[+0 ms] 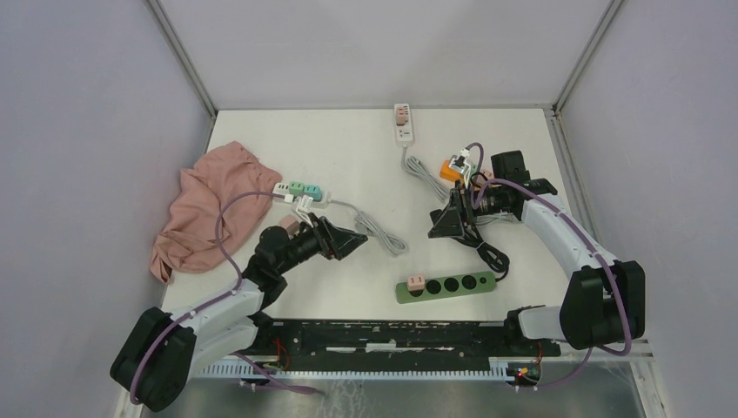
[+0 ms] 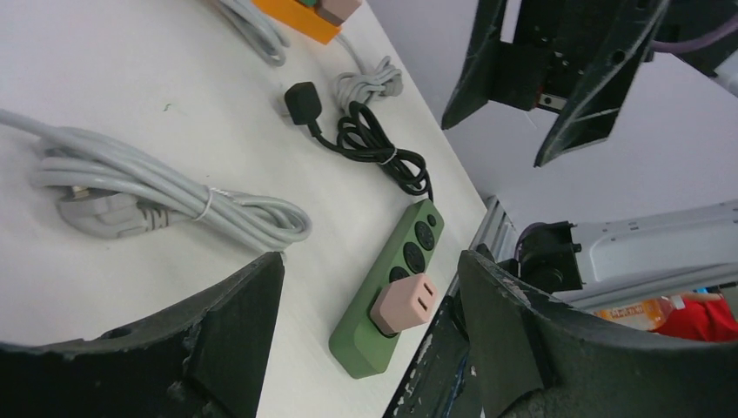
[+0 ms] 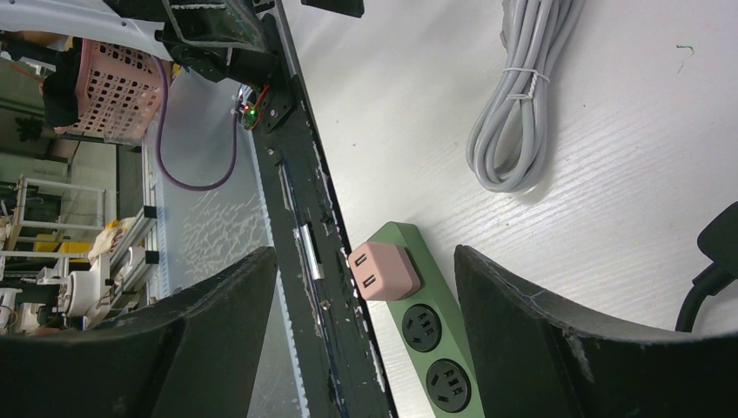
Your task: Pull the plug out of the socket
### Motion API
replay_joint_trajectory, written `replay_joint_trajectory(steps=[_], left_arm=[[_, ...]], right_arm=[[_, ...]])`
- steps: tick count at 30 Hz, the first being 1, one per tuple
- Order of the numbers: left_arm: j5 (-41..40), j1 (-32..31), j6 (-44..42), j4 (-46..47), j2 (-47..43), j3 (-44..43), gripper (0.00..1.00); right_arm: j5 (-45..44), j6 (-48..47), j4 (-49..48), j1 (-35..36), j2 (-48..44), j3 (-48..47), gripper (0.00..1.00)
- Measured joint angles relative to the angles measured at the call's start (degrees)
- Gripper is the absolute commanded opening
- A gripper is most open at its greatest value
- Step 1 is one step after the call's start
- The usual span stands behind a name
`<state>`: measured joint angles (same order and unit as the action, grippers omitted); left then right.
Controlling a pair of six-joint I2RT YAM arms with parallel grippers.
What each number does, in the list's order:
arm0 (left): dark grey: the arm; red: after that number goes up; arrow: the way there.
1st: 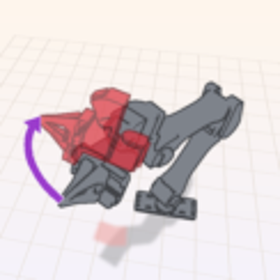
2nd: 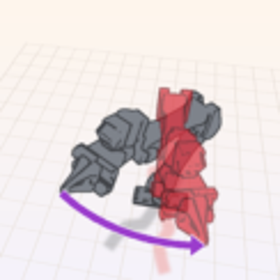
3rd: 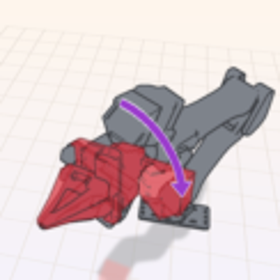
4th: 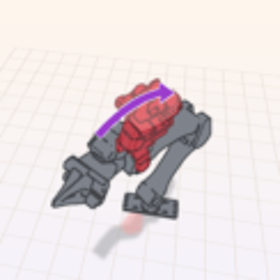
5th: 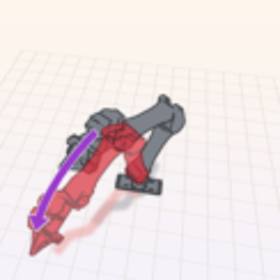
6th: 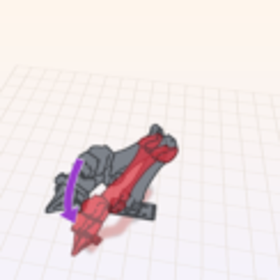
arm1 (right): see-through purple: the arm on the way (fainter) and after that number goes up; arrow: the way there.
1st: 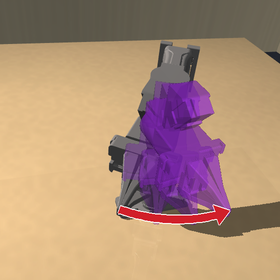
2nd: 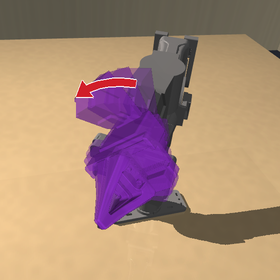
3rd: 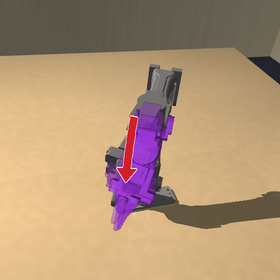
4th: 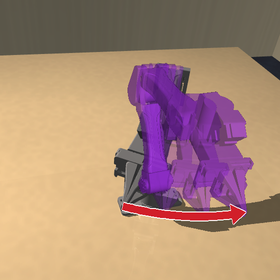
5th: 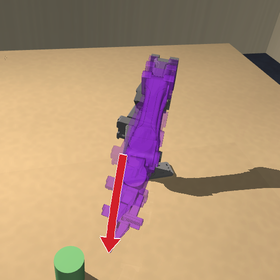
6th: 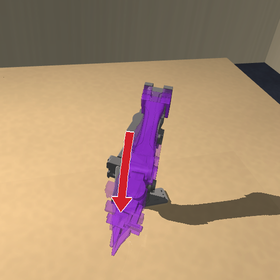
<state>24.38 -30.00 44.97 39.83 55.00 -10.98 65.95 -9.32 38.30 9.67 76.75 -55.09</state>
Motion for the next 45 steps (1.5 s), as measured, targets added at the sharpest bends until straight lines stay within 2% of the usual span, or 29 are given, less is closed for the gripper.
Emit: replay_joint_trajectory(steps=[9, 25, 31, 38, 45], left_arm=[[1.2, -7.1, -1.4, 7.4, 1.6, 1.1, 0.79], [-4.9, -21.0, -17.1, 8.2, 5.9, 0.3, 0.79], [-7.8, -26.4, -23.9, 8.1, 11.1, -1.4, 0.79], [-13.1, -34.8, -35.8, 8.7, 18.4, -2.9, 0.77], [-17.2, -37.8, -43.9, 8.9, 25.9, -7.0, 0.71]], right_arm=[[0.0, 0.0, 0.0, 0.0, 0.0, 0.0, 0.81], [0.0, -0.2, 0.2, 0.0, 0.0, 0.0, 0.81], [0.0, -0.6, 0.2, 0.0, 0.0, 0.0, 0.81], [0.0, -0.9, 0.3, 0.0, 0.0, 0.0, 0.81], [0.0, -1.1, 0.4, 0.0, -0.3, 0.0, 0.81]])
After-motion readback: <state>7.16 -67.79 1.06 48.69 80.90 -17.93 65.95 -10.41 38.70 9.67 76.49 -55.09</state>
